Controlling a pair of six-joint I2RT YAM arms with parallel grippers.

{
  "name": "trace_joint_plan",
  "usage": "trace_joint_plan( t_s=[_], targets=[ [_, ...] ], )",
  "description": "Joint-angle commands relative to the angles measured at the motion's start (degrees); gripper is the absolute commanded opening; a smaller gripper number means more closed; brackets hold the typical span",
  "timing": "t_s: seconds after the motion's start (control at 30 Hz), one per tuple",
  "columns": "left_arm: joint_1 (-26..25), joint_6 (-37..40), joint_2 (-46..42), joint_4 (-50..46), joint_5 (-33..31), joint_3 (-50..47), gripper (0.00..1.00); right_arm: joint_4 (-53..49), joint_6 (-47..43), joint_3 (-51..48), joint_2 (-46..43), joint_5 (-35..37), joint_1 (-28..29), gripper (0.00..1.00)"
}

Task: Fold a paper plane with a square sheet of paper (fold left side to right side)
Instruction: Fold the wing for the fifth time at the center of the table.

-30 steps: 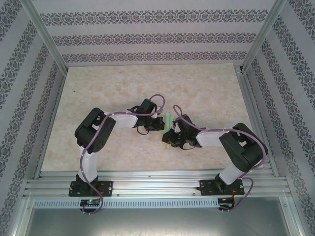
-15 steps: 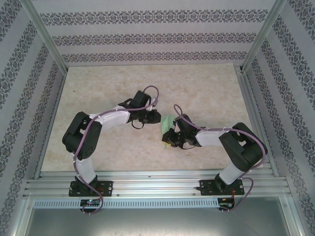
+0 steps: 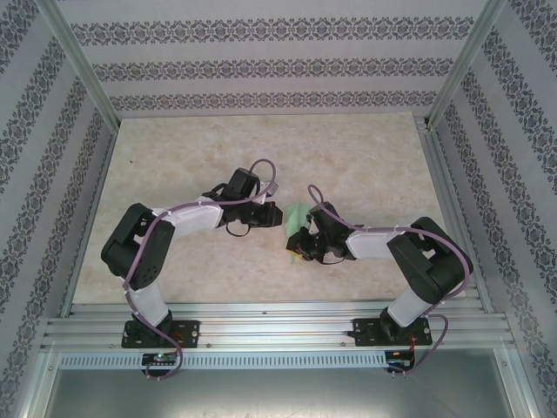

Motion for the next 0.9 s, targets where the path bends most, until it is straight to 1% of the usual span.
trace_joint_plan(
  t_s=[0.0, 0.17, 0.3, 0.43, 0.87],
  targets=[
    [-1.6, -2.2, 0.6, 8.2, 6.1, -0.8, 0.1, -6.3, 1.0, -2.4, 2.8, 5.2, -0.3, 0.21],
    [-3.3, -2.7, 3.1, 8.8, 6.2, 0.8, 0.1, -6.4, 0.7, -2.2, 3.2, 5.1, -0.3, 0.2],
    [-3.5, -1.7, 6.7, 5.0, 1.5, 3.8, 0.1, -6.3, 0.8, -2.4, 3.0, 5.2, -0.3, 0.2],
    [-3.5, -1.6, 9.6, 4.6, -1.4, 5.9, 0.09, -6.4, 0.8, -2.4, 2.9, 5.0, -0.3, 0.2],
    [-3.5, -0.8, 15.8, 4.8, -1.7, 9.2, 0.09, -6.3, 0.6, -2.4, 3.1, 4.9, -0.3, 0.2]
  ],
)
